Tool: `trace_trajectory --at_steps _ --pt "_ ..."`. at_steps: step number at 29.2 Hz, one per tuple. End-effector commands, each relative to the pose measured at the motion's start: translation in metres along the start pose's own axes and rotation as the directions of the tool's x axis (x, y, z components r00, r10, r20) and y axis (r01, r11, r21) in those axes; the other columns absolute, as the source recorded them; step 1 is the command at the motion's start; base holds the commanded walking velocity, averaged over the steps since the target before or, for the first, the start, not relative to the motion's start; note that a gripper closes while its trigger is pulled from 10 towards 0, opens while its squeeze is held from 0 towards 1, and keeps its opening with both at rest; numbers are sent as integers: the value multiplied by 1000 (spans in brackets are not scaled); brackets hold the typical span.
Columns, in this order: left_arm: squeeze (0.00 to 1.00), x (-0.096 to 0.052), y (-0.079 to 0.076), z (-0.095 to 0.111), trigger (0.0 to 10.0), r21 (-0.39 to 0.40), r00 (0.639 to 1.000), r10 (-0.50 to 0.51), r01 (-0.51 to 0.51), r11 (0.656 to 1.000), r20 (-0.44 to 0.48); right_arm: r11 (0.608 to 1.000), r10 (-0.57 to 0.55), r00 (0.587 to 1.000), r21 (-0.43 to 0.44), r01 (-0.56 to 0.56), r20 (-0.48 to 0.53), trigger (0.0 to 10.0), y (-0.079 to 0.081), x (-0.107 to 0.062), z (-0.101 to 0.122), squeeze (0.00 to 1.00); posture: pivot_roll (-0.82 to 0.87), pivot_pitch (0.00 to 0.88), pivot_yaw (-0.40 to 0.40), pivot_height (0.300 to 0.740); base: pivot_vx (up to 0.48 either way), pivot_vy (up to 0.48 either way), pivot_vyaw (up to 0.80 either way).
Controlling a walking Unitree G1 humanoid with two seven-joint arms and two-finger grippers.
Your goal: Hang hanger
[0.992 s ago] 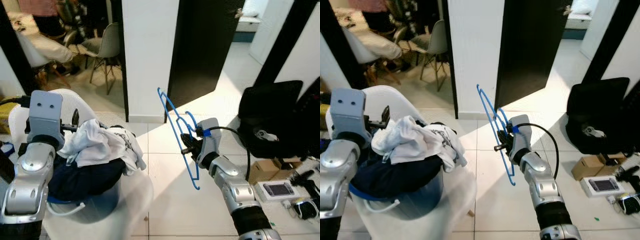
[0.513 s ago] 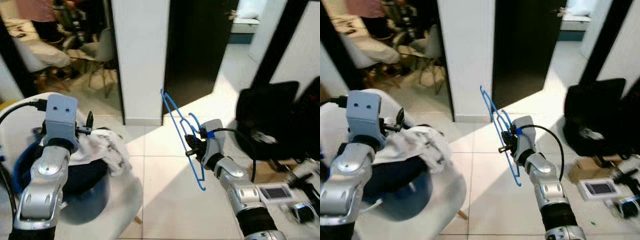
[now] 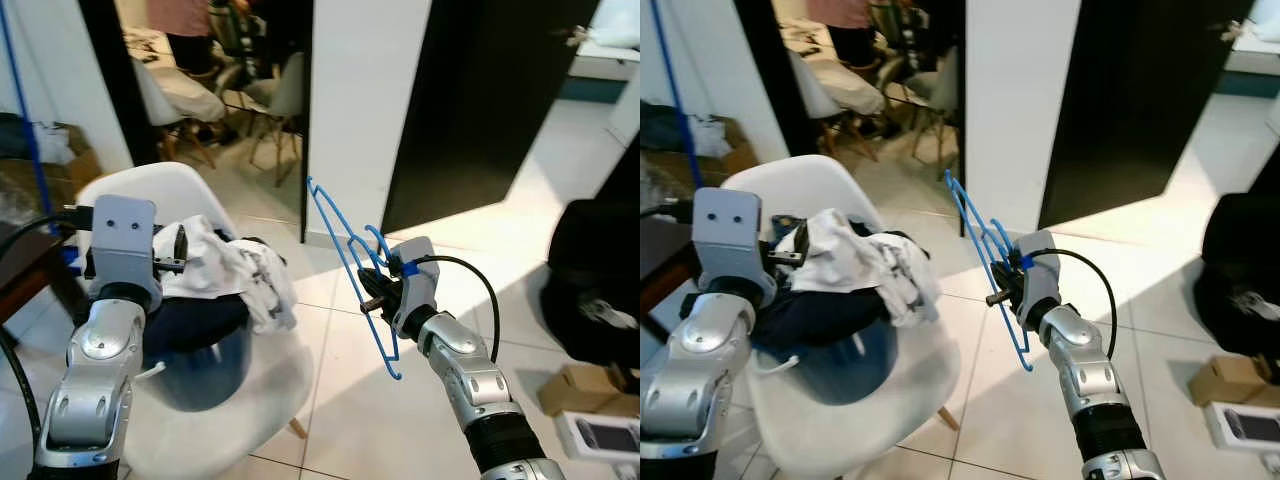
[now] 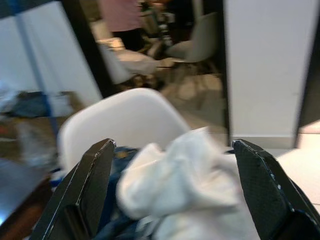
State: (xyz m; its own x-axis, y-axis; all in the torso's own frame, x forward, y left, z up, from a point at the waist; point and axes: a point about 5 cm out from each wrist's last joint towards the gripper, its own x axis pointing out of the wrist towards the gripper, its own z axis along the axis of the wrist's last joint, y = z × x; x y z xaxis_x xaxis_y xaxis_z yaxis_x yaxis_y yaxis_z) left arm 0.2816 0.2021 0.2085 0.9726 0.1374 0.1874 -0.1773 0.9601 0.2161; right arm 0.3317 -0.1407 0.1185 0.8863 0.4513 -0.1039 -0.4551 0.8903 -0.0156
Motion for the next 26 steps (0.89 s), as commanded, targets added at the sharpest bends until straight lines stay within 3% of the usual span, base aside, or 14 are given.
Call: trace_trajectory --at_steps 1,2,5,6,9,16,17,19,20,21,22,24,25,26 --pt "0 -1 -6 -3 10000 18 999 -32 32 999 -20 1000 -6 1000 4 6 -2 10000 -1 0 0 0 5 37 -42 740 0 0 0" --pt "0 -2 -8 -6 10000 30 999 -43 44 999 -30 1000 -5 1000 4 5 -1 10000 -1 0 0 0 5 37 -42 740 0 0 0" --pt "0 -10 -11 -39 10000 34 975 -43 52 998 -217 1000 -4 1000 5 4 0 10000 0 1 0 0 5 39 -41 740 0 0 0" --pt "0 -10 -11 -39 10000 34 975 -43 52 998 -217 1000 -4 1000 5 4 0 10000 0 1 0 0 5 39 -41 740 0 0 0" --pt "0 -19 -8 -62 10000 -43 940 -7 -8 999 -342 1000 -5 1000 7 5 1 10000 0 1 1 0 3 43 -41 740 0 0 0" --pt "0 -25 -5 -68 10000 -168 922 16 -87 982 -386 1000 -6 1000 9 6 2 10000 -1 0 1 0 5 49 -42 740 0 0 0" --pt "0 -28 -6 -68 10000 -232 918 12 -113 966 -397 1000 -6 1000 10 6 2 10000 -1 0 1 0 5 50 -41 740 0 0 0" --pt "0 -33 -13 -69 10000 -442 916 -39 -155 884 -400 1000 -6 1000 12 6 2 10000 -2 0 2 0 5 55 -47 740 0 0 0" --pt "0 -33 -13 -69 10000 -442 916 -39 -155 884 -400 1000 -6 1000 12 6 2 10000 -2 0 2 0 5 55 -47 740 0 0 0" --pt "0 -34 -17 -68 10000 -537 921 -64 -166 827 -384 1000 -5 1000 12 5 1 10000 -2 0 2 0 5 55 -47 740 0 0 0" --pt "0 -34 -17 -68 10000 -537 921 -64 -166 827 -384 1000 -5 1000 12 5 1 10000 -2 0 2 0 5 55 -47 740 0 0 0" --pt "0 -36 -25 -64 10000 -728 931 -105 -200 656 -350 1000 -4 1000 11 4 0 10000 -3 0 2 0 3 58 -48 740 0 0 0" --pt "0 -36 -25 -64 10000 -728 931 -105 -200 656 -350 1000 -4 1000 11 4 0 10000 -3 0 2 0 3 58 -48 740 0 0 0" --pt "0 -38 -28 -64 10000 -790 932 -111 -225 570 -345 1000 -4 1000 9 4 -1 10000 -3 0 2 0 2 60 -48 740 0 0 0"
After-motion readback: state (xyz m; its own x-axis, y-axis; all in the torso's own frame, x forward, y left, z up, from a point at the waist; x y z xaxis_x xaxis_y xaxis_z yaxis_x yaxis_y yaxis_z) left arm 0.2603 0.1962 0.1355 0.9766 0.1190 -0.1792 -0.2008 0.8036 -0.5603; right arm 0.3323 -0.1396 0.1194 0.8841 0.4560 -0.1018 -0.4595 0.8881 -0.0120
